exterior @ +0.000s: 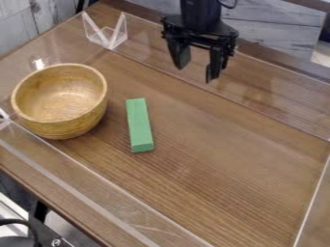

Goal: Put the green block in the brown bowl

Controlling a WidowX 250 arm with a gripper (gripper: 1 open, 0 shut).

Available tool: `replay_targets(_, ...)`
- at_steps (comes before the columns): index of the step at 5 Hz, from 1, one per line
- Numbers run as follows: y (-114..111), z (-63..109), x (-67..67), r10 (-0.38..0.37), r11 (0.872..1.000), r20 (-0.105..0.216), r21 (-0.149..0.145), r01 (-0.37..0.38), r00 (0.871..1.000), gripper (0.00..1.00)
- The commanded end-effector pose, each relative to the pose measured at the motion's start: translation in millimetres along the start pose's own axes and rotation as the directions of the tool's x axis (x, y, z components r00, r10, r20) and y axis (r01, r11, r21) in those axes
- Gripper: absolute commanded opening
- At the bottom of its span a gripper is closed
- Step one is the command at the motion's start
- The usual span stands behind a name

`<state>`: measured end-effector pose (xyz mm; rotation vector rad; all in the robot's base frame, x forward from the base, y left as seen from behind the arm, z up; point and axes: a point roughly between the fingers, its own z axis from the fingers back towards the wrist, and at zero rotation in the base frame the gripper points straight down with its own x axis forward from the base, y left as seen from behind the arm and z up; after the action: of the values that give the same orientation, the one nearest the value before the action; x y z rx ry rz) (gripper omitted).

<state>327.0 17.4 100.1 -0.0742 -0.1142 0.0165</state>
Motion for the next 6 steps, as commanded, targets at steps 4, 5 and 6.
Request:
replay_targets(4, 2.8, 12.2, 13.4, -0.01, 1.0, 0.071, -0.007, 0.011, 0.997, 1.0)
replay_targets(5, 2.7, 12.5, 15.0, -0.013, 1.0, 0.077, -0.01, 0.013, 0.997, 1.0)
replay_targets(6, 2.8, 12.4, 16.6, -0.014, 1.0, 0.082, -0.012, 0.015, 0.996, 1.0)
